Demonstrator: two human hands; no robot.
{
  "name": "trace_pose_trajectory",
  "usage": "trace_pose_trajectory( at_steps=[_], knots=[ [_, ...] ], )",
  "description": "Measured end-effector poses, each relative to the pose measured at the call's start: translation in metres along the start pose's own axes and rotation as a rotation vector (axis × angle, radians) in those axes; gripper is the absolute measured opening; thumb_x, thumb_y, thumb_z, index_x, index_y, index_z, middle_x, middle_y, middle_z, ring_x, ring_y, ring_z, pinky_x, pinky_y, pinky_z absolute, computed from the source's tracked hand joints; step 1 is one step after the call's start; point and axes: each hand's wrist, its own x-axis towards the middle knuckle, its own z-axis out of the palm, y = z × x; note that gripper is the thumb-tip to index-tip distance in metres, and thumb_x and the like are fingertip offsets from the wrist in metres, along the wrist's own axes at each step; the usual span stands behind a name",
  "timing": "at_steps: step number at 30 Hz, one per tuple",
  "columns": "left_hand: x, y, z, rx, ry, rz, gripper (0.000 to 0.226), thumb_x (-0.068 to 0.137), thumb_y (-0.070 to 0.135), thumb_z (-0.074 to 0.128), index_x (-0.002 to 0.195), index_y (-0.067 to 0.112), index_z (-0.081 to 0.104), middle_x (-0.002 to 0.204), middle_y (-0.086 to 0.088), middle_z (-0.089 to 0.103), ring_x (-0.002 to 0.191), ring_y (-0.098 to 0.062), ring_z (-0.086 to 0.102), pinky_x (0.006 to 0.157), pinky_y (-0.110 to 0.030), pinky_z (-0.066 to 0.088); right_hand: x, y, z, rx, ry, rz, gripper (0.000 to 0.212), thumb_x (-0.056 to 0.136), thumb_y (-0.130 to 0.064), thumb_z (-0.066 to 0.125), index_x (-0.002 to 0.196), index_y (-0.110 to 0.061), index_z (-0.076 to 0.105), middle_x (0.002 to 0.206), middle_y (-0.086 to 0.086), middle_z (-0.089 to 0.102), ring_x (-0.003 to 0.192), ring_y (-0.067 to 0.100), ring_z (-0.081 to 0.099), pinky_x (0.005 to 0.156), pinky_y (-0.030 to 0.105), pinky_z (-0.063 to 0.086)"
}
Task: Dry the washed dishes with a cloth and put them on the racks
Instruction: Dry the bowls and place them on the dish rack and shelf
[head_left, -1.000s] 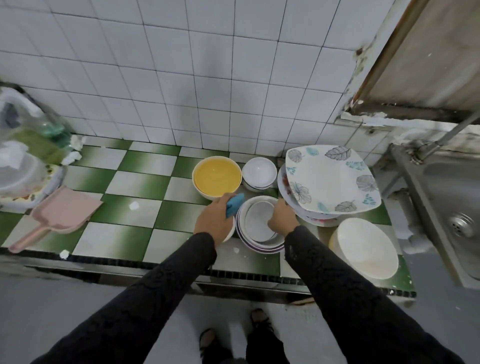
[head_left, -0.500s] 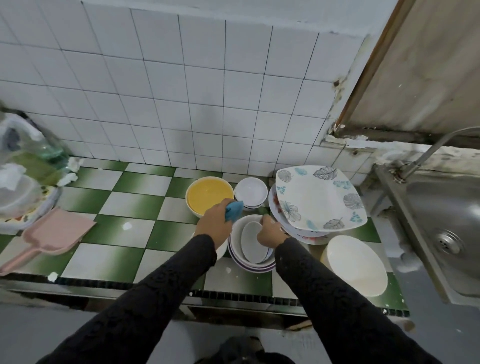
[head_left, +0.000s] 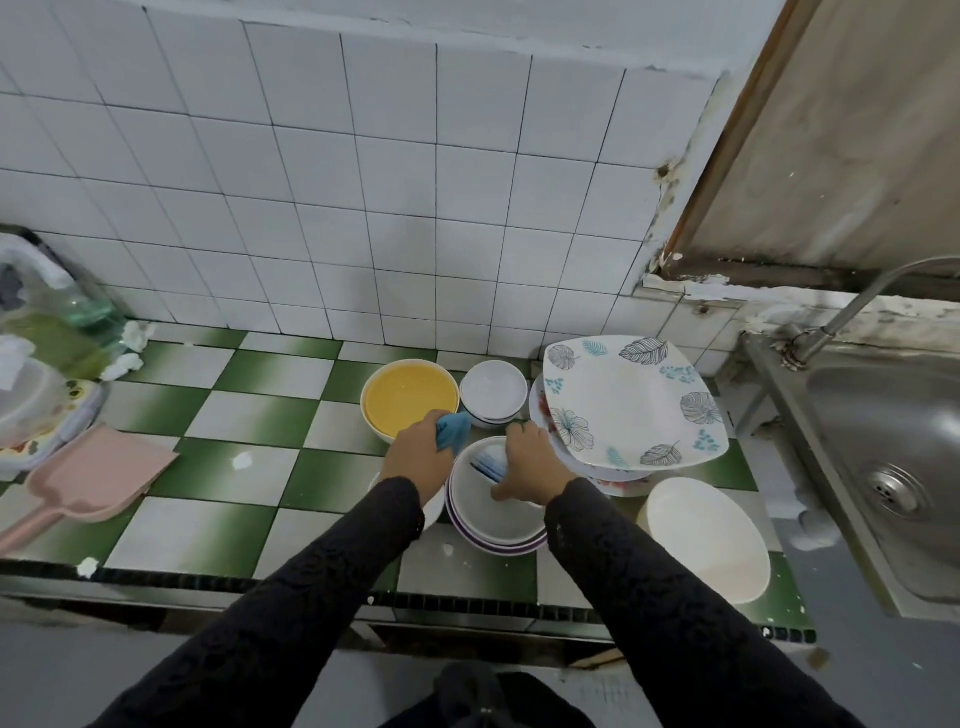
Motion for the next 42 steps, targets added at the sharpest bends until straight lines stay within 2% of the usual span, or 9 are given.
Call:
trace_pose_trajectory(
  at_steps=[5, 12, 18, 25, 28, 33, 38, 40, 42],
  knots=[
    [0.003, 0.003, 0.005, -0.168, 0.055, -0.063, 0.024, 0.102, 0.019, 0.049, 0.125, 0.016, 0.054, 0.105, -0.005, 0.060, 0.098, -0.026, 0.058, 0.088, -0.036, 0.051, -0.001, 0.016, -0.014, 0.371, 0.140, 0.130, 0.079, 0.073, -0.036, 0.087, 0.132, -0.006, 0.043, 0.125, 0.011, 0.049, 0.113, 0.024, 0.047, 0.089, 0.032, 0.043],
    [0.002, 0.032, 0.012, -0.587, 0.304, -0.187, 0.032, 0.101, 0.017, 0.051, 0.132, 0.012, 0.051, 0.117, -0.007, 0.061, 0.107, -0.026, 0.060, 0.092, -0.036, 0.051, -0.018, 0.025, -0.023, 1.657, 0.065, 0.328, 0.044, 0.084, -0.021, 0.080, 0.119, -0.007, 0.057, 0.116, 0.016, 0.061, 0.110, 0.032, 0.059, 0.097, 0.057, 0.051],
    [-0.011, 0.051, 0.037, -0.048, 0.082, 0.246, 0.063, 0.093, 0.002, 0.058, 0.149, 0.023, 0.038, 0.145, -0.004, 0.048, 0.131, -0.021, 0.045, 0.110, -0.033, 0.040, -0.037, -0.007, -0.032, 2.258, -0.001, 0.212, 0.018, 0.099, -0.013, 0.057, 0.117, -0.013, 0.059, 0.098, 0.019, 0.074, 0.106, 0.035, 0.063, 0.104, 0.052, 0.045],
    [-0.015, 0.073, 0.032, -0.170, -0.294, 0.143, 0.036, 0.102, 0.036, 0.049, 0.136, 0.024, 0.052, 0.115, 0.001, 0.064, 0.109, -0.018, 0.062, 0.101, -0.036, 0.050, -0.052, -0.010, -0.042, 2.336, 0.207, 0.191, 0.054, 0.078, -0.041, 0.072, 0.127, -0.028, 0.055, 0.101, 0.010, 0.073, 0.089, 0.030, 0.073, 0.061, 0.042, 0.062],
    [-0.019, 0.086, 0.034, -0.207, -0.301, 0.215, 0.046, 0.101, 0.038, 0.049, 0.146, 0.028, 0.041, 0.124, 0.005, 0.060, 0.115, -0.013, 0.058, 0.104, -0.030, 0.046, -0.050, -0.002, -0.044, 2.307, 0.087, 0.271, 0.042, 0.094, -0.060, 0.054, 0.119, -0.027, 0.057, 0.104, 0.015, 0.072, 0.094, 0.032, 0.072, 0.078, 0.049, 0.062],
    [-0.016, 0.081, 0.013, 0.318, -0.322, 0.471, 0.053, 0.100, 0.048, 0.045, 0.149, 0.029, 0.037, 0.132, 0.004, 0.059, 0.115, -0.015, 0.057, 0.100, -0.028, 0.045, -0.039, 0.014, -0.044, 2.280, -0.104, 0.331, 0.083, 0.080, -0.069, 0.068, 0.140, -0.014, 0.050, 0.132, 0.025, 0.061, 0.121, 0.042, 0.060, 0.104, 0.060, 0.048],
    [0.001, 0.074, 0.001, 0.755, -0.254, 0.534, 0.066, 0.102, 0.048, 0.034, 0.157, 0.018, 0.013, 0.164, 0.001, 0.015, 0.151, -0.016, 0.011, 0.124, -0.034, 0.007, -0.039, 0.010, -0.047, 2.387, -0.125, 0.293, 0.083, 0.083, -0.062, 0.070, 0.140, -0.006, 0.050, 0.137, 0.027, 0.059, 0.130, 0.042, 0.054, 0.111, 0.058, 0.041],
    [-0.009, 0.083, 0.005, 0.671, -0.249, 0.481, 0.060, 0.102, 0.046, 0.036, 0.154, 0.016, 0.027, 0.159, -0.002, 0.033, 0.143, -0.019, 0.032, 0.120, -0.032, 0.023, -0.036, 0.006, -0.044, 2.374, -0.048, 0.332, 0.086, 0.077, -0.059, 0.079, 0.142, -0.012, 0.049, 0.139, 0.025, 0.057, 0.128, 0.044, 0.056, 0.109, 0.060, 0.043],
    [-0.024, 0.098, 0.008, 0.436, -0.265, 0.348, 0.042, 0.103, 0.045, 0.038, 0.127, 0.016, 0.055, 0.116, 0.000, 0.066, 0.098, -0.014, 0.059, 0.089, -0.022, 0.046, -0.034, 0.004, -0.041, 2.316, 0.079, 0.378, 0.084, 0.074, -0.057, 0.084, 0.144, -0.025, 0.050, 0.139, 0.020, 0.058, 0.122, 0.042, 0.060, 0.101, 0.064, 0.048]
  ],
)
